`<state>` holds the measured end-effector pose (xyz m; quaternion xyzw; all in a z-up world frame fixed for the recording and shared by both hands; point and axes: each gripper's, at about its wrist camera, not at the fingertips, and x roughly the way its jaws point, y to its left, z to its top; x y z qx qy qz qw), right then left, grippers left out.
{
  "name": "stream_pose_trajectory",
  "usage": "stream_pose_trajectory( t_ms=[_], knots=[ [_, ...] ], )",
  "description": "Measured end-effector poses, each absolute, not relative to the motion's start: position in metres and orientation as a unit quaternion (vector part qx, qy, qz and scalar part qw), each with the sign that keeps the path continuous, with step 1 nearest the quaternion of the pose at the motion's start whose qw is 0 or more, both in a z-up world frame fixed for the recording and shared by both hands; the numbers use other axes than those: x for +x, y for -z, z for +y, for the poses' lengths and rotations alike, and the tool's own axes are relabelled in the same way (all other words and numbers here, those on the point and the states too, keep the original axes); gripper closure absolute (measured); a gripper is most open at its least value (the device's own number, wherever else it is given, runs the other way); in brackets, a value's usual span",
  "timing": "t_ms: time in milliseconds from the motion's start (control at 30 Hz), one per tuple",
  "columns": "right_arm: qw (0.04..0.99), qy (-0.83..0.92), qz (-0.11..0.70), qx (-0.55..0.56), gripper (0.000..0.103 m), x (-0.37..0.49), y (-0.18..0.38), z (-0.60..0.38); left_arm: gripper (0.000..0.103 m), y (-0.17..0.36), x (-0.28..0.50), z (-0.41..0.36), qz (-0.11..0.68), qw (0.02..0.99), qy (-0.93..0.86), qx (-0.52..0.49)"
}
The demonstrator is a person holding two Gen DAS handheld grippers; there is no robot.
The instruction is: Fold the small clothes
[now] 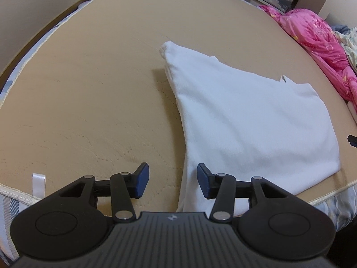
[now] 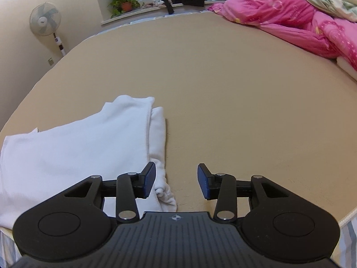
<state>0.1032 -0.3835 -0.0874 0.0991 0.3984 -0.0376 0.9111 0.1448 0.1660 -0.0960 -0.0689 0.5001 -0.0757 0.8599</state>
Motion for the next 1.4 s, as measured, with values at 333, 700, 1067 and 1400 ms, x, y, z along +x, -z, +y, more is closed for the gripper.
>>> stream_pose_trajectory(
  t_ms=[333,700,1067,1400],
  knots=[
    [0.914,0.020,0.393,0.098,0.060,0.114,0.089,-0.371,0.046,0.082,0.163,0.165,0.492,0.862,0.101,-0.069],
    [0.914,0.009,0.396,0.085,0.060,0.123,0.092,-0.363,0.029,0.122,0.218,0.203,0.547,0.804,0.100,-0.211],
    [0.914,0.003,0.398,0.083,0.060,0.130,0.096,-0.362,0.028,0.129,0.240,0.196,0.545,0.796,0.117,-0.237],
    [0.912,-0.005,0.402,0.079,0.060,0.133,0.098,-0.359,0.027,0.134,0.247,0.170,0.543,0.802,0.135,-0.211]
  ],
)
